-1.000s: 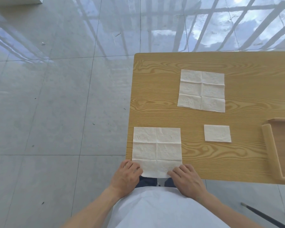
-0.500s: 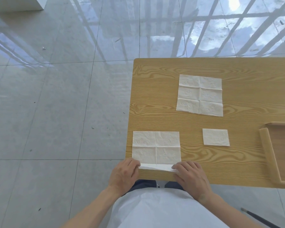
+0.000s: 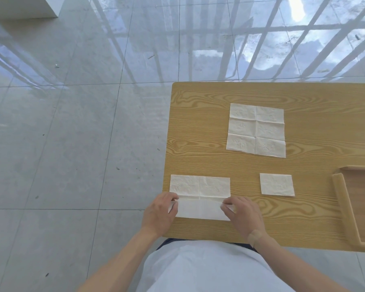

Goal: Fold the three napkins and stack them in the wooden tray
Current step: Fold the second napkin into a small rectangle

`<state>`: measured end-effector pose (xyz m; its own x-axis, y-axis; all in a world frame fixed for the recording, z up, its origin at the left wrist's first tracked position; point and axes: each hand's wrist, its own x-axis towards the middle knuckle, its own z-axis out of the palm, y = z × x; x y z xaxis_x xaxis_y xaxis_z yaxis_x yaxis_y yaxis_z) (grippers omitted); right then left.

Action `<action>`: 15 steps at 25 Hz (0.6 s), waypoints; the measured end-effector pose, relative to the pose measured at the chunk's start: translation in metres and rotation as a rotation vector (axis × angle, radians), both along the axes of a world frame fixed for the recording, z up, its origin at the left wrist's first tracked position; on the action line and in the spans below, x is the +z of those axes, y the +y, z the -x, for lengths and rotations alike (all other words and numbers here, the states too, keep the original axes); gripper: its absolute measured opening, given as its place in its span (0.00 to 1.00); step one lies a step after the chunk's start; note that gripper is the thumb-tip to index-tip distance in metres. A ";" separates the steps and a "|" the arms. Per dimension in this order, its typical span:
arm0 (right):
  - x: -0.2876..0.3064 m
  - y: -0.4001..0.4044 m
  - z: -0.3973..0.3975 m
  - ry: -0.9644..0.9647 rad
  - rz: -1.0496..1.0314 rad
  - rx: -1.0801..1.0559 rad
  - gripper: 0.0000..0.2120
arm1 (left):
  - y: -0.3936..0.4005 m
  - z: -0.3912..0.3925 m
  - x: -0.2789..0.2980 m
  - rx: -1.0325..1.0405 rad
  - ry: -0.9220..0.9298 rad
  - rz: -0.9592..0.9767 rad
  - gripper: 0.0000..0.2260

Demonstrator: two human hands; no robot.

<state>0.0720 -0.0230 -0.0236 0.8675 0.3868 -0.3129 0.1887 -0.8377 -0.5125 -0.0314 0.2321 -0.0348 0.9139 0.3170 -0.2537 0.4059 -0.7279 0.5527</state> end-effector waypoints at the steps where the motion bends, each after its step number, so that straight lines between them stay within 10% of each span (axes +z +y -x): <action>1: -0.002 0.001 -0.001 -0.002 0.028 -0.008 0.03 | 0.002 -0.003 -0.003 0.001 0.026 0.011 0.06; 15: -0.010 0.006 -0.013 -0.092 0.270 -0.020 0.07 | 0.016 -0.017 -0.011 0.011 0.129 -0.034 0.09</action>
<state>0.0850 -0.0174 -0.0340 0.9034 0.2830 -0.3221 0.2065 -0.9456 -0.2515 -0.0140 0.2482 -0.0457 0.8707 0.3377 -0.3576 0.4804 -0.7402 0.4704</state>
